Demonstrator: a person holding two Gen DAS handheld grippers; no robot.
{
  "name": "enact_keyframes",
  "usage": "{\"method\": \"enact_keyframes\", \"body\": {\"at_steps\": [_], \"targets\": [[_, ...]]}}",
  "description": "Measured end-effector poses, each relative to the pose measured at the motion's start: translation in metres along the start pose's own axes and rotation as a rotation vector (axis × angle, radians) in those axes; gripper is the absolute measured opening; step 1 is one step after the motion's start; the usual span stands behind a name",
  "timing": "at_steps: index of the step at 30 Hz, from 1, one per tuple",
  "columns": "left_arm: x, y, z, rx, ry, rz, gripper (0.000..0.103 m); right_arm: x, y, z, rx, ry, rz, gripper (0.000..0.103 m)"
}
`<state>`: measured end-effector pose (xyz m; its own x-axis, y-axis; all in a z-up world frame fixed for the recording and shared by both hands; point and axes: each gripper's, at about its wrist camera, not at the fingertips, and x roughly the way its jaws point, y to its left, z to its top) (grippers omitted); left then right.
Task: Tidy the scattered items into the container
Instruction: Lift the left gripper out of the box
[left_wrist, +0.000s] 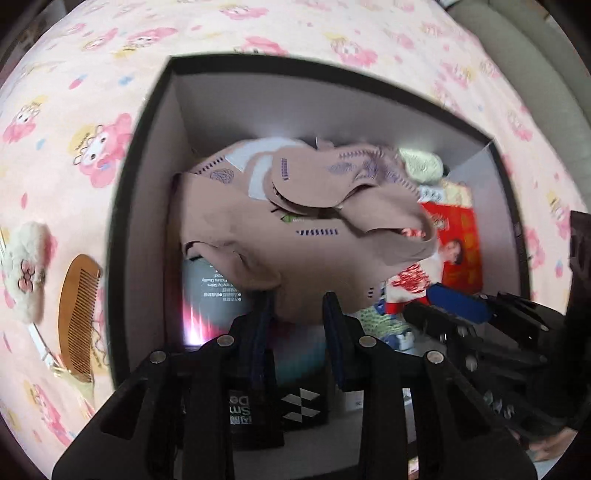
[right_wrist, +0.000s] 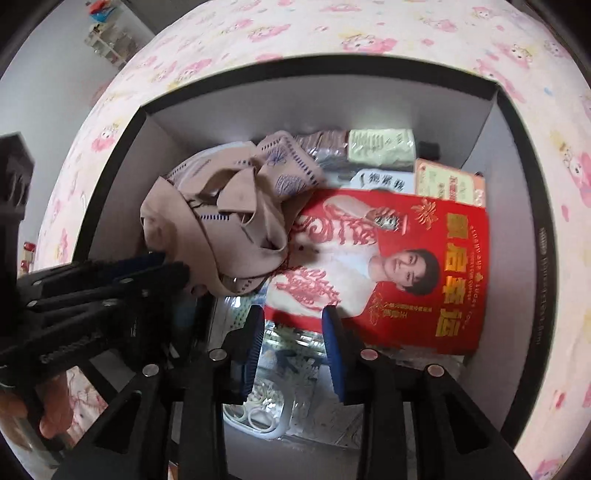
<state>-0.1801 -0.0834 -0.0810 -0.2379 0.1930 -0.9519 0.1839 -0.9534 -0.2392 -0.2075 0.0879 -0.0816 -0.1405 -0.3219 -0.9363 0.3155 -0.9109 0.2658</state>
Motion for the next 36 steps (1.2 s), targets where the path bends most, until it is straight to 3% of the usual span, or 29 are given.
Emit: {"method": "enact_keyframes", "body": {"at_steps": [3,6,9,14,17,21,26,27,29,31,33,36], "targets": [[-0.016,0.0,-0.012,0.013,-0.047,-0.016,0.029,-0.016,-0.007,0.002,0.013,-0.077,-0.051,0.028],[-0.023,-0.003,-0.021,0.04,-0.044,-0.012,0.028,-0.03,-0.021,0.005,0.058,-0.113,-0.009,0.028],[-0.024,-0.011,-0.029,0.11,-0.012,-0.032,0.028,-0.033,-0.025,0.005,0.068,-0.091,0.059,0.028],[-0.002,-0.022,-0.038,0.2,0.065,0.03,0.028,-0.019,-0.007,0.005,0.011,0.012,0.145,0.028],[0.012,-0.021,-0.027,0.181,0.069,0.032,0.028,-0.008,0.003,0.003,-0.018,0.053,0.144,0.028],[0.014,-0.018,-0.005,0.138,0.021,0.015,0.028,-0.003,0.008,0.008,-0.06,0.014,0.061,0.029],[0.005,-0.011,0.008,0.104,-0.037,-0.032,0.029,-0.014,-0.007,0.014,0.011,-0.043,0.025,0.029],[0.002,-0.009,0.009,0.089,-0.051,-0.05,0.03,-0.018,-0.009,0.014,0.019,-0.062,0.013,0.029],[-0.008,-0.004,0.006,0.053,-0.093,-0.101,0.042,-0.025,-0.01,0.015,0.03,-0.1,-0.009,0.03],[-0.012,-0.003,0.002,0.047,-0.121,-0.144,0.045,-0.027,-0.01,0.017,0.029,-0.125,-0.013,0.035],[-0.008,-0.004,0.004,0.032,-0.12,-0.141,0.045,-0.023,-0.009,0.019,0.03,-0.119,-0.008,0.044],[0.004,0.003,0.008,0.002,-0.055,-0.091,0.043,-0.009,-0.018,0.023,0.036,-0.061,0.049,0.044]]}}
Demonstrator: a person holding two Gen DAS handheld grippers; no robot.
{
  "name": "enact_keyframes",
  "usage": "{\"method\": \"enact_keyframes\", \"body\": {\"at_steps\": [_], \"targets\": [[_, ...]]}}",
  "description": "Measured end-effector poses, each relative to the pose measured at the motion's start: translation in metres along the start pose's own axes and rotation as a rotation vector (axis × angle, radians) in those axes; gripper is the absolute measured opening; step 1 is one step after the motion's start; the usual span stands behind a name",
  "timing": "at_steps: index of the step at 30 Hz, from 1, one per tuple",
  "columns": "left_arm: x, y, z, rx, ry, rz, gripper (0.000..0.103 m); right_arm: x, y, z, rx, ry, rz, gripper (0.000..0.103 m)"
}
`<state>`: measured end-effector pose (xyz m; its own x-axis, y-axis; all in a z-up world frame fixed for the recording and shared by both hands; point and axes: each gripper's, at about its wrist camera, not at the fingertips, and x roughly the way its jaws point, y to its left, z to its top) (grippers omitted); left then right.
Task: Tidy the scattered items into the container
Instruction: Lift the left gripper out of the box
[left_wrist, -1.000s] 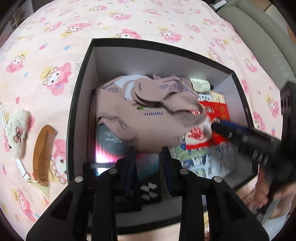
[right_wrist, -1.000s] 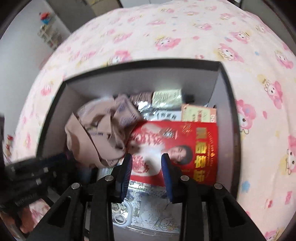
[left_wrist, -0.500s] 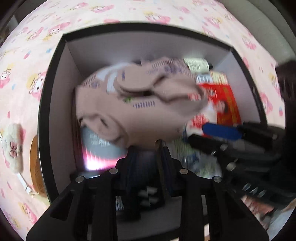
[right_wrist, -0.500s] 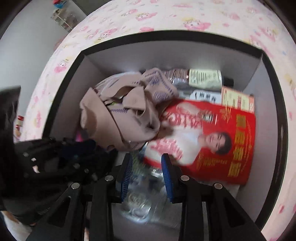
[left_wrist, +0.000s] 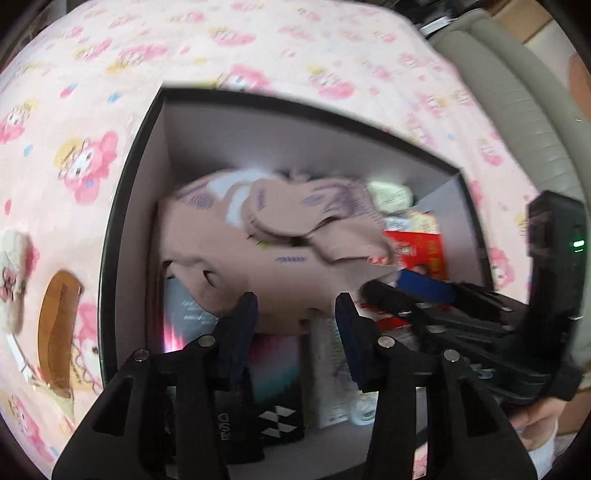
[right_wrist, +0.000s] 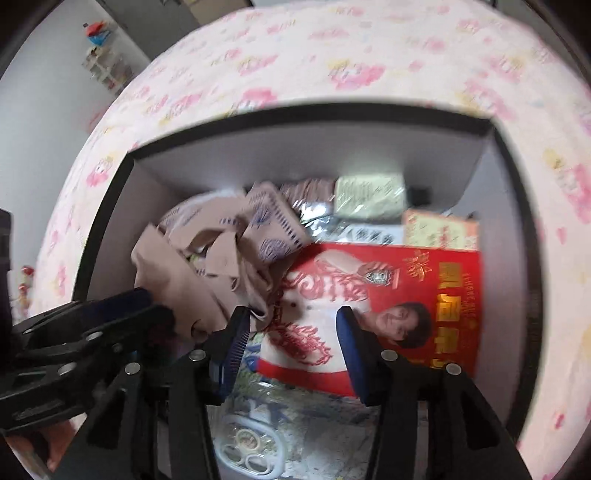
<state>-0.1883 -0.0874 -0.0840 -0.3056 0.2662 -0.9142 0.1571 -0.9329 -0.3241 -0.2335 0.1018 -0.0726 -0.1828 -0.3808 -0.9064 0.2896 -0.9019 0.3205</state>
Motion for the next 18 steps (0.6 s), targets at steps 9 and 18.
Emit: {"method": "enact_keyframes", "body": {"at_steps": [9,18], "targets": [[-0.045,-0.026,-0.027,0.128,-0.129,0.019,0.044,-0.04,-0.002,-0.019,-0.018,-0.038,-0.061,0.045],[-0.086,-0.032,-0.06,0.163,-0.2,-0.051,0.054,-0.079,0.032,-0.055,-0.086,-0.155,-0.083,0.053]]}}
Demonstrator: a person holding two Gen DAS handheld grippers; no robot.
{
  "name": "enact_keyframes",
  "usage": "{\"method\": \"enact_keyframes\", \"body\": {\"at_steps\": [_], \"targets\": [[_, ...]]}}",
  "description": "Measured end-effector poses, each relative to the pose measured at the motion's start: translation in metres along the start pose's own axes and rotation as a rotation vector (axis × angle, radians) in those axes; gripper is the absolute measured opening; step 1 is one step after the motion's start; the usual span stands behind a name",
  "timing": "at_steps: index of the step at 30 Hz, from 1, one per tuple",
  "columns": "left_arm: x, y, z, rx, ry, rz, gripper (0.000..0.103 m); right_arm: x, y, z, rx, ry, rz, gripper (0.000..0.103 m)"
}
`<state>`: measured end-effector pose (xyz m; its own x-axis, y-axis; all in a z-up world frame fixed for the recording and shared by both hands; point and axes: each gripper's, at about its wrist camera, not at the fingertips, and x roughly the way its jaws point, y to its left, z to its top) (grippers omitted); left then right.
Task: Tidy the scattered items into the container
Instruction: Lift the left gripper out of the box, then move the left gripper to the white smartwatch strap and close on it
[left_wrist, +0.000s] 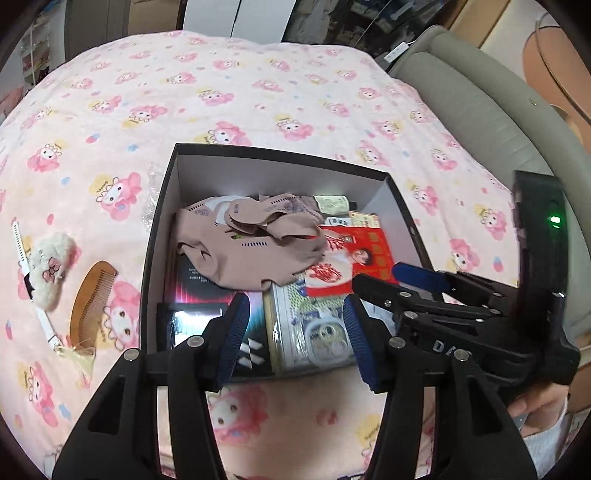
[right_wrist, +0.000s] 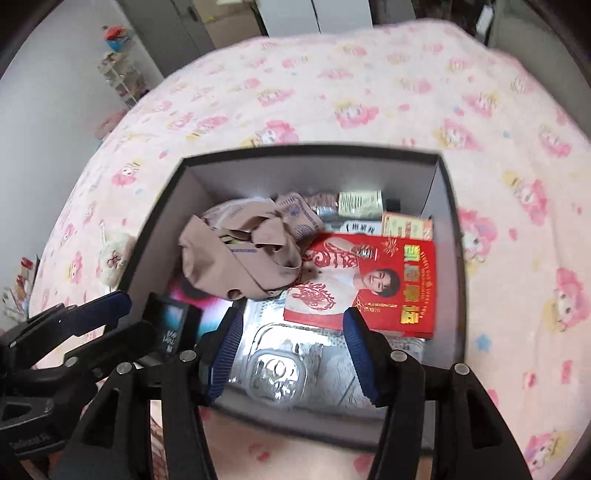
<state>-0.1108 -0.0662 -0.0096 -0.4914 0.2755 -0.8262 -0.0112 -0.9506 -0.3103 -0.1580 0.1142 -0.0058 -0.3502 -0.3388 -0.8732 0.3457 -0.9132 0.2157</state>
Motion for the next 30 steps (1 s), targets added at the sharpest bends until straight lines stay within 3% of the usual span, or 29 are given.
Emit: {"method": "enact_keyframes", "body": {"at_steps": [4,9,14,19,30], "targets": [[-0.028,-0.004,-0.014,0.005,-0.022,-0.016,0.054,-0.014,0.023,-0.011,0.001,-0.087,-0.007,0.057],[-0.057,-0.001,-0.037,-0.012,-0.035,-0.055,0.054,-0.039,0.029,-0.037,0.089,-0.148,0.07,0.057],[-0.073,0.008,-0.05,-0.002,-0.02,-0.07,0.054,-0.054,0.053,-0.053,0.063,-0.2,0.022,0.057],[-0.093,0.031,-0.063,-0.03,-0.046,-0.066,0.054,-0.045,0.087,-0.053,0.003,-0.195,0.079,0.057],[-0.112,0.138,-0.092,-0.213,-0.055,-0.019,0.054,0.015,0.179,-0.043,-0.093,-0.087,0.188,0.057]]}}
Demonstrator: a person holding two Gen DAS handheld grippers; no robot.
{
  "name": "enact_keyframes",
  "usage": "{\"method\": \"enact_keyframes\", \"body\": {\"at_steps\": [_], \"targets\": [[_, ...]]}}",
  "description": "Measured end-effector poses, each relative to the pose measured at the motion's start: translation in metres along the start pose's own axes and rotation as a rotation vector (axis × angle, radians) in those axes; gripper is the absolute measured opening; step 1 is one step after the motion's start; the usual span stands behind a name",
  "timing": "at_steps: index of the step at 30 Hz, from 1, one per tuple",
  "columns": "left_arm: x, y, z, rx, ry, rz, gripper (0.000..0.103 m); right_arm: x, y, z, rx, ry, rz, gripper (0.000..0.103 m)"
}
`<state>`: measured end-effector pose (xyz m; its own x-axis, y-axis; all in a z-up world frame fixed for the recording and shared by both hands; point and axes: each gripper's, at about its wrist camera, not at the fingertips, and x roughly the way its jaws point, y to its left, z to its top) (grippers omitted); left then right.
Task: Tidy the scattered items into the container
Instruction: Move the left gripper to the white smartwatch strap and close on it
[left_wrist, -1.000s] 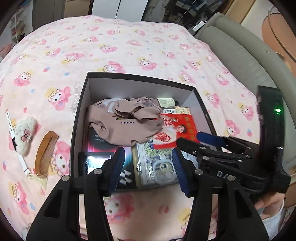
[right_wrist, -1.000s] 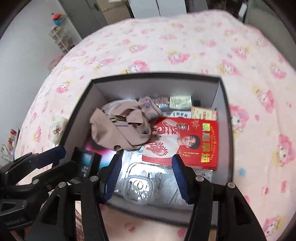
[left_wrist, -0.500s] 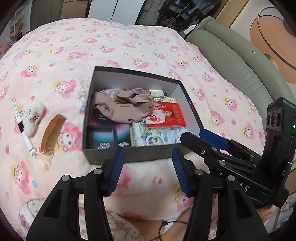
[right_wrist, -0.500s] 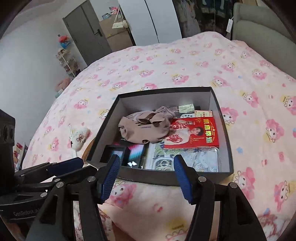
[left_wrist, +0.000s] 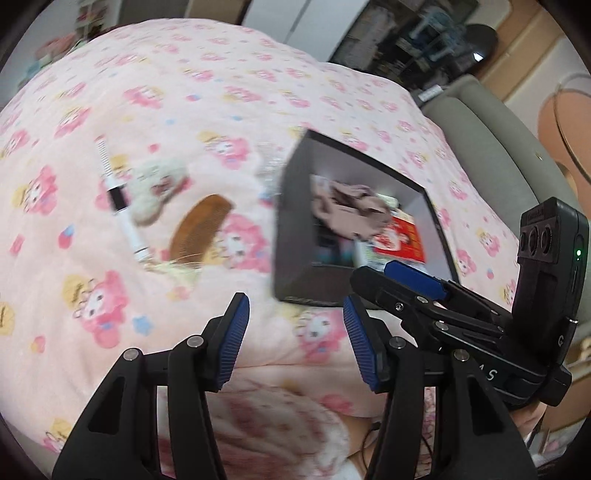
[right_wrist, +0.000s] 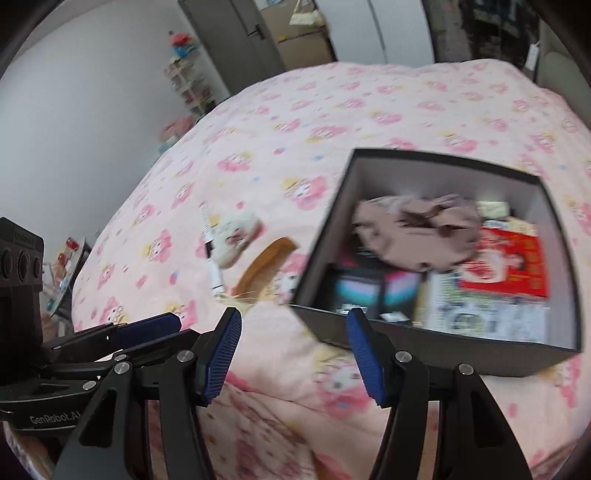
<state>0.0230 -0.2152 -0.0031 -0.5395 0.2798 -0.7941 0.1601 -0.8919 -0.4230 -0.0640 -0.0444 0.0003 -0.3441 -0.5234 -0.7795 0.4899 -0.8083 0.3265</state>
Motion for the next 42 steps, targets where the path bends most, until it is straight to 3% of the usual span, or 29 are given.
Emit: {"method": "enact_keyframes", "body": {"at_steps": [8,19,24,30,34,36,38,40,42], "targets": [[0.011,0.073,0.016,-0.107,0.032,0.034,0.054,0.045,0.035,0.013,-0.034,0.032,0.051,0.056],[0.049,0.153,0.042,-0.239,0.07,0.069,0.052,0.124,0.075,0.025,-0.126,0.147,0.067,0.056],[0.074,0.186,0.046,-0.325,0.104,0.007,0.052,0.167,0.082,0.025,-0.14,0.254,0.117,0.056],[0.112,0.213,0.057,-0.396,0.158,-0.057,0.043,0.212,0.084,0.019,-0.123,0.353,0.148,0.056],[0.127,0.213,0.057,-0.401,0.198,-0.071,0.027,0.225,0.086,0.023,-0.118,0.344,0.168,0.056],[0.128,0.209,0.056,-0.391,0.208,-0.083,0.016,0.23,0.091,0.024,-0.127,0.362,0.193,0.049],[0.126,0.204,0.056,-0.37,0.212,-0.055,0.007,0.238,0.096,0.022,-0.134,0.396,0.204,0.031],[0.12,0.198,0.056,-0.366,0.197,-0.042,0.005,0.241,0.097,0.019,-0.145,0.41,0.181,0.019],[0.109,0.187,0.056,-0.334,0.183,-0.033,0.004,0.229,0.095,0.018,-0.127,0.388,0.203,0.017]]}}
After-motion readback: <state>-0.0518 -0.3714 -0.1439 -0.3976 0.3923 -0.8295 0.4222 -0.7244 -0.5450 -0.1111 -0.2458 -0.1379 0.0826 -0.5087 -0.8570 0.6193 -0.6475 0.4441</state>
